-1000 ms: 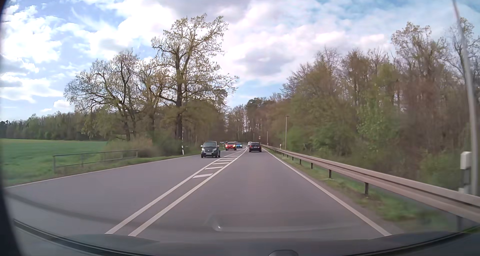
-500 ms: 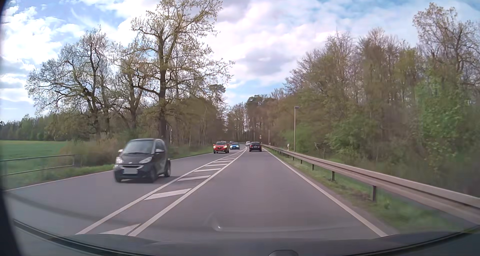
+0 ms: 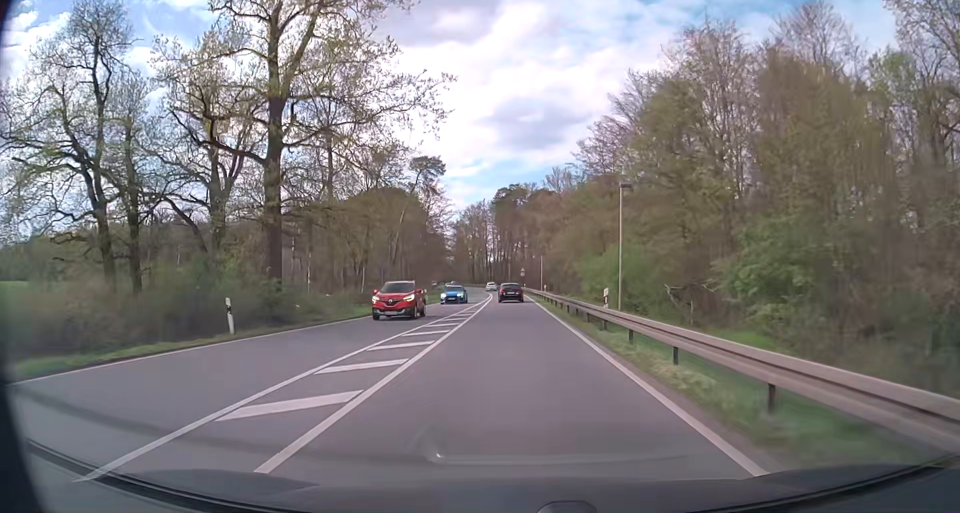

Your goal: Follow the waypoints while adhering to traffic rules and regulations

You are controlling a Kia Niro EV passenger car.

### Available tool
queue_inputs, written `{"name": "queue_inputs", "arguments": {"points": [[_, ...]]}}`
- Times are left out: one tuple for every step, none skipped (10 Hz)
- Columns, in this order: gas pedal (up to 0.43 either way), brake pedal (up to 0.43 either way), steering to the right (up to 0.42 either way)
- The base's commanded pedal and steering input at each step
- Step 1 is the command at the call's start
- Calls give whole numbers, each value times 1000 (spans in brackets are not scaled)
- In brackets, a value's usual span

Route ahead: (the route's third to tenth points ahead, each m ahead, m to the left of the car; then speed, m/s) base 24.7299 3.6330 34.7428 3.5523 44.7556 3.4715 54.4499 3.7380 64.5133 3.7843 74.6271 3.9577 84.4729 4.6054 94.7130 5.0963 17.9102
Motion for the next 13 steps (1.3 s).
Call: {"name": "queue_inputs", "arguments": {"points": [[220,0,-2],[209,0,-2],[209,0,-2],[209,0,-2],[197,0,-2],[197,0,-2],[197,0,-2],[197,0,-2],[197,0,-2],[189,0,-2],[189,0,-2],[169,0,-2],[157,0,-2]]}}
